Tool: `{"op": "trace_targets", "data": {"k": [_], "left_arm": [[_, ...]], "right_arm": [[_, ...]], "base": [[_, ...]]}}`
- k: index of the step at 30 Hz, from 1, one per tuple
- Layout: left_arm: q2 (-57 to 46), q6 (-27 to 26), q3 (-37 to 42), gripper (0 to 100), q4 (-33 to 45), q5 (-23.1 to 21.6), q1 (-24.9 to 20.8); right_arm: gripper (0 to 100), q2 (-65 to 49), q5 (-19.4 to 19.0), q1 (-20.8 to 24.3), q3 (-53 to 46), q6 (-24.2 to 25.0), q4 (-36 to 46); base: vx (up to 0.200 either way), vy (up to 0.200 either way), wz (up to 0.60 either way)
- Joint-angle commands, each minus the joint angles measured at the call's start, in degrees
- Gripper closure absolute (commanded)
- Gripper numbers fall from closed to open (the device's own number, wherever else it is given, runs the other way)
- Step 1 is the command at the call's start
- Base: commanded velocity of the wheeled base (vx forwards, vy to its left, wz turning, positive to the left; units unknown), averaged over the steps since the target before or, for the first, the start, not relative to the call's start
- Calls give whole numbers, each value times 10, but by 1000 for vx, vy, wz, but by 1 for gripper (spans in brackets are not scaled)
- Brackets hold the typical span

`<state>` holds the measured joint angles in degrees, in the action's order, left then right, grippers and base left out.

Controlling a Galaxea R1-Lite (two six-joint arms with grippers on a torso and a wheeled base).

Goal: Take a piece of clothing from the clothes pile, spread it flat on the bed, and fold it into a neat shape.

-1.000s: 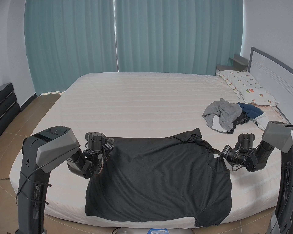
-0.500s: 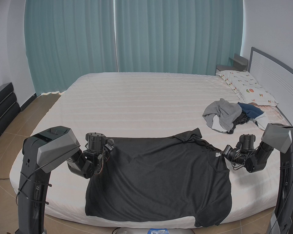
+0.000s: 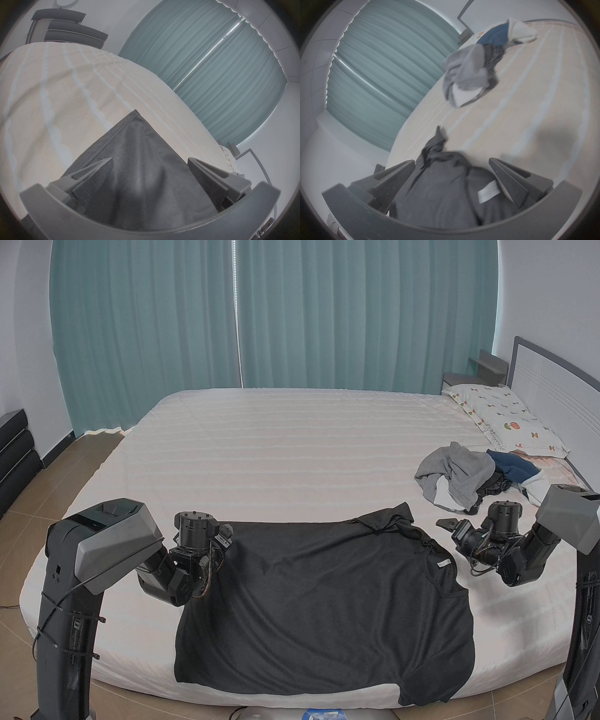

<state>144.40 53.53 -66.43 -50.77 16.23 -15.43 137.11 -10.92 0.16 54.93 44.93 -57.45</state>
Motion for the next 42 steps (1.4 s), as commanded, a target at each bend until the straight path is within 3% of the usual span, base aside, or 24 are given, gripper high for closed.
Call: {"op": "trace_targets", "data": {"k": [1, 5, 15, 21, 28, 37, 42], "left_arm": [[-1, 1, 0, 0, 0, 0, 1], [0, 1, -1, 0, 0, 0, 1], [4, 0, -8, 0, 5, 0, 3], [8, 0, -10, 0, 5, 0, 3], [8, 0, -10, 0, 4, 0, 2], [10, -1, -11, 0, 4, -1, 3], [11, -1, -13, 0, 5, 0, 3]], "right_arm": [[0, -29, 1, 65, 52, 17, 74], [0, -23, 7, 109, 121, 24, 152], [0, 77, 30, 175, 265, 53, 222], [0, 108, 61, 183, 329, 56, 263], [0, 135, 66, 174, 388, 55, 278], [0, 214, 134, 172, 535, 55, 371], [0, 239, 145, 172, 581, 56, 375]], "base": [[0, 0, 0], [0, 0, 0], [0, 0, 0], [0, 0, 0], [0, 0, 0], [0, 0, 0], [0, 0, 0]]}}
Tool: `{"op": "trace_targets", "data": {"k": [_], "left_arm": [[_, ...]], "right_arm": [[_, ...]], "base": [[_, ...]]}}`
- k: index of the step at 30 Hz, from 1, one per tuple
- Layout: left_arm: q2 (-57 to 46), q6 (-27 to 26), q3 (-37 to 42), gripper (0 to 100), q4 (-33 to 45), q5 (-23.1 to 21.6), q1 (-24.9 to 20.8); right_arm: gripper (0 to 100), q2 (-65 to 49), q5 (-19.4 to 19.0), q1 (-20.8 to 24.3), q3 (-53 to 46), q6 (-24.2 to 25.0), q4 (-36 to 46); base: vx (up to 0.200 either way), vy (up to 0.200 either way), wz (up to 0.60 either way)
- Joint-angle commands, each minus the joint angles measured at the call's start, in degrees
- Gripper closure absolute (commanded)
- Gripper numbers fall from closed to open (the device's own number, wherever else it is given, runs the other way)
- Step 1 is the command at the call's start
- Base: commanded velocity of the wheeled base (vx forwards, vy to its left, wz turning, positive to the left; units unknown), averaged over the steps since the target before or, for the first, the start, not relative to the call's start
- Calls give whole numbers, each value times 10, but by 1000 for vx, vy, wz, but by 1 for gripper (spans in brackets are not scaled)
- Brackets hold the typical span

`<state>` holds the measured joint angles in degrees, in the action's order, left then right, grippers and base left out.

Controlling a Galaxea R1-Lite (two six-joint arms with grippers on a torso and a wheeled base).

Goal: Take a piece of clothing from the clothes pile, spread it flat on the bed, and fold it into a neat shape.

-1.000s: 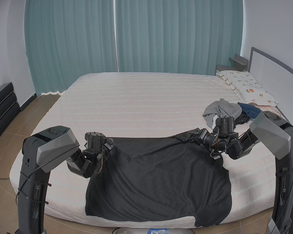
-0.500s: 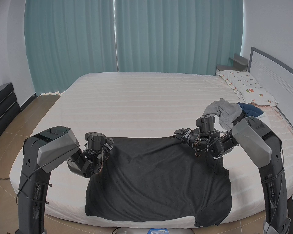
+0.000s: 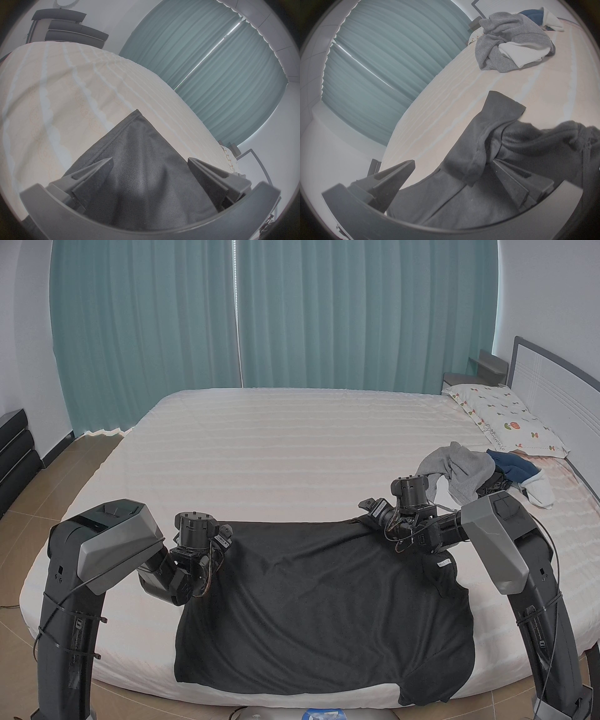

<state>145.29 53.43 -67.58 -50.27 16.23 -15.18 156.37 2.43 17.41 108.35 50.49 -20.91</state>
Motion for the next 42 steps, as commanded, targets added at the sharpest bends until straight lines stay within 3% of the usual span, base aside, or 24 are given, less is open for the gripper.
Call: {"op": "trace_targets", "data": {"k": [1, 2, 3, 11, 19, 26, 27, 33, 42], "left_arm": [[2, 0, -2, 0, 0, 0, 1], [2, 0, -2, 0, 0, 0, 1], [2, 0, -2, 0, 0, 0, 1], [2, 0, -2, 0, -1, 0, 1], [2, -1, -2, 0, -1, 0, 1], [3, -1, -3, 0, -1, 0, 1], [3, -1, -3, 0, -1, 0, 1], [3, -1, -2, 0, -1, 0, 1], [3, -1, -3, 0, -2, 0, 1]], "right_arm": [[0, 46, 14, -1, 50, 0, 10], [0, 47, 15, -1, 52, 0, 10], [100, 47, 16, -1, 54, 0, 10], [100, 46, 23, -1, 62, -1, -2], [100, 40, 26, -9, 62, -44, -77], [100, 37, 26, -11, 62, -50, -121], [0, 32, 26, -11, 62, -56, -145], [0, 36, 21, -5, 62, -122, -186], [0, 55, 30, -19, 62, -135, -122]], "base": [[0, 0, 0], [0, 0, 0], [0, 0, 0], [0, 0, 0], [0, 0, 0], [0, 0, 0], [0, 0, 0], [0, 0, 0], [0, 0, 0]]}}
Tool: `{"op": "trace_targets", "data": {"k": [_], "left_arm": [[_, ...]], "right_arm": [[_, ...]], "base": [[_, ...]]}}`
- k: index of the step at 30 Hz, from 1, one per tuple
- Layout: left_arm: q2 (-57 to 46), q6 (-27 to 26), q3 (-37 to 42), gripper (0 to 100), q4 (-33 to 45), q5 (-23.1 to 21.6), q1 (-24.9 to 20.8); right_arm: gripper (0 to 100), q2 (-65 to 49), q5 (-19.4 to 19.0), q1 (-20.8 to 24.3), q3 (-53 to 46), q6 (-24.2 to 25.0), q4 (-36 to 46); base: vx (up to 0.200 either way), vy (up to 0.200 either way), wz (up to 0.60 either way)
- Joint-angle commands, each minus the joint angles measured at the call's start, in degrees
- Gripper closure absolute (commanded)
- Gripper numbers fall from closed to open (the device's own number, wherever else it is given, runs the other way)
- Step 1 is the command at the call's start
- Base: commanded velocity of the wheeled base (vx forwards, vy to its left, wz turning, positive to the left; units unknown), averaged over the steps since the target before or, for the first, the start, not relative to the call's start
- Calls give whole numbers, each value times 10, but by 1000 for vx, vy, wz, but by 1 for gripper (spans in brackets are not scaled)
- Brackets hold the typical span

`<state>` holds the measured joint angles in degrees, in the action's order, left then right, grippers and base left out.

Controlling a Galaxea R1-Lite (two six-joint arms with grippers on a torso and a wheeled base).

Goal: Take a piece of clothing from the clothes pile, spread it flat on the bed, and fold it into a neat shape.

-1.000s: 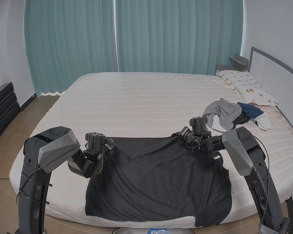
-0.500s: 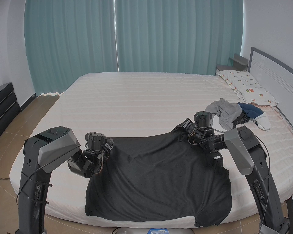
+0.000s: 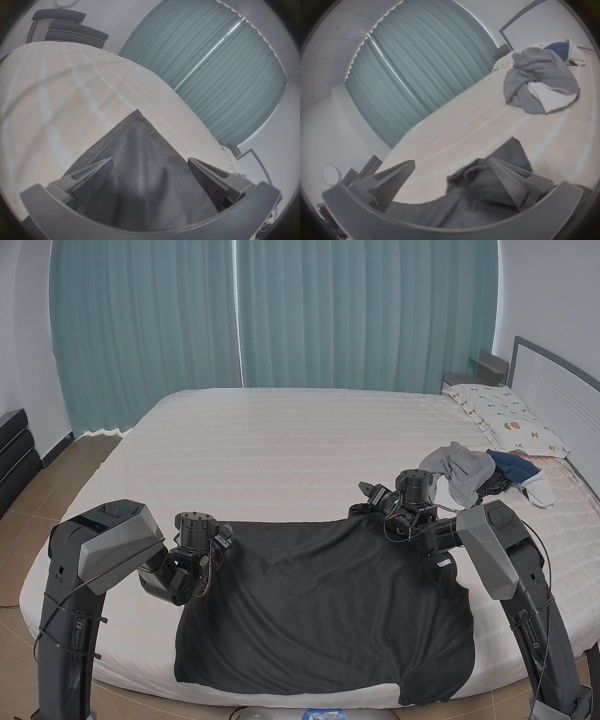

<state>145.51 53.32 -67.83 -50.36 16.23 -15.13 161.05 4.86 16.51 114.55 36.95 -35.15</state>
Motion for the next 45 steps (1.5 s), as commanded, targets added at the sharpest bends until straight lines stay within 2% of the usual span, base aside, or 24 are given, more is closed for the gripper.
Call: {"op": "trace_targets", "data": {"k": [1, 6, 16, 22, 33, 34, 42, 45], "left_arm": [[0, 0, 0, 0, -1, 0, 0], [-1, 0, -6, 0, 0, 0, 7], [-2, 0, -7, 0, 1, 0, 12], [-1, 0, -7, 0, 1, 0, 12], [0, 0, -7, 0, 1, 0, 12], [0, 0, -7, 0, 1, 0, 12], [0, 0, -7, 0, 1, 0, 12], [0, 0, -7, 0, 1, 0, 12]], "right_arm": [[0, 5, 11, -15, 0, 1, 32], [0, -30, 19, -35, -7, 11, 56], [0, -48, -4, -81, -73, 15, 65], [0, -34, -13, -77, -76, 36, 68], [0, 2, -13, -66, -58, 37, 62], [100, 4, -12, -67, -50, 37, 65], [100, 10, -3, -80, -3, 47, 58], [100, 8, 11, -83, 0, 46, 54]], "base": [[0, 0, 0], [0, 0, 0], [0, 0, 0], [0, 0, 0], [0, 0, 0], [0, 0, 0], [0, 0, 0], [0, 0, 0]]}}
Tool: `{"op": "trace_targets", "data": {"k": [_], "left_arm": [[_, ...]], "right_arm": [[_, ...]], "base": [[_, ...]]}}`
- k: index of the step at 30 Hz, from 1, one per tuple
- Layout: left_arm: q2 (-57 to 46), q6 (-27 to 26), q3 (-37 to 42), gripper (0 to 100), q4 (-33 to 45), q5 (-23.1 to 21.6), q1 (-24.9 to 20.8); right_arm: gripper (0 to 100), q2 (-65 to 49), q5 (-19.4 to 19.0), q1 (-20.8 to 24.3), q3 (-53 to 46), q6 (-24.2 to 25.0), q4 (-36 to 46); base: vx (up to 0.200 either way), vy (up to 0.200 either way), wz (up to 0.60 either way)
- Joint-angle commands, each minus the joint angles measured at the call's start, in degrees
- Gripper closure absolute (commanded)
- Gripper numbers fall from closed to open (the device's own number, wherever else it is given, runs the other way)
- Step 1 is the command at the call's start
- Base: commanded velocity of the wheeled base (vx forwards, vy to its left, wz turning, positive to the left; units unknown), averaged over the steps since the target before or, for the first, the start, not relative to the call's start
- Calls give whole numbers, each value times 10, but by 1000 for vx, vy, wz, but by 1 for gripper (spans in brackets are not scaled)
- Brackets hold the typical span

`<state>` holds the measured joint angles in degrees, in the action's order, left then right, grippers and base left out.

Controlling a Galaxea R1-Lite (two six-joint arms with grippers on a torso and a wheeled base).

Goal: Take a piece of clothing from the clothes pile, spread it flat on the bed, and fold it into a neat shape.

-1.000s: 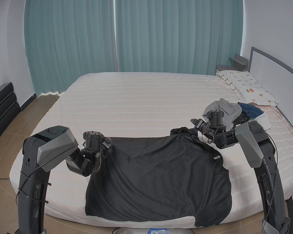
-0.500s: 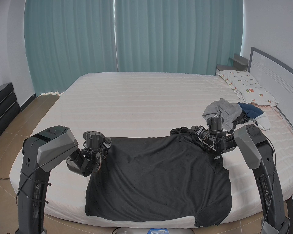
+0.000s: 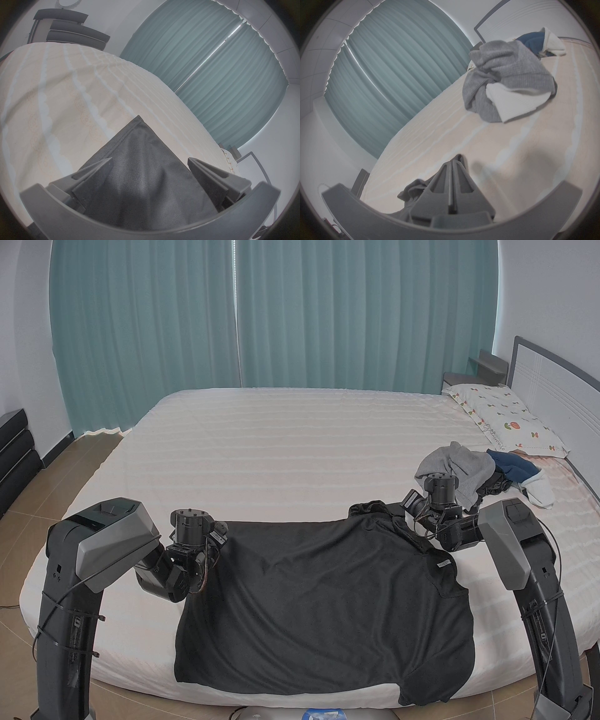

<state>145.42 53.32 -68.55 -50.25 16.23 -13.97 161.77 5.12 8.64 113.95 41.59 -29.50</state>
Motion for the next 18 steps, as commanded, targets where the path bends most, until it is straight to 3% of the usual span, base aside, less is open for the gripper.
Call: {"op": "trace_targets", "data": {"k": [1, 12, 13, 16, 18], "left_arm": [[0, 0, 0, 0, 0, 0, 0], [0, 0, 0, 0, 0, 0, -1], [0, 0, 0, 0, 0, 0, 0], [0, 0, 0, 0, 0, 0, 0], [0, 0, 0, 0, 0, 0, 0]], "right_arm": [[100, -2, 12, -5, 6, -2, -4], [100, -12, 13, -4, -12, -5, 1], [0, -15, 13, -3, -21, -5, 2], [0, -40, 6, -4, -58, -12, 4], [0, -81, -16, -9, -128, -44, -2]], "base": [[0, 0, 0], [0, 0, 0], [0, 0, 0], [0, 0, 0], [0, 0, 0]]}}
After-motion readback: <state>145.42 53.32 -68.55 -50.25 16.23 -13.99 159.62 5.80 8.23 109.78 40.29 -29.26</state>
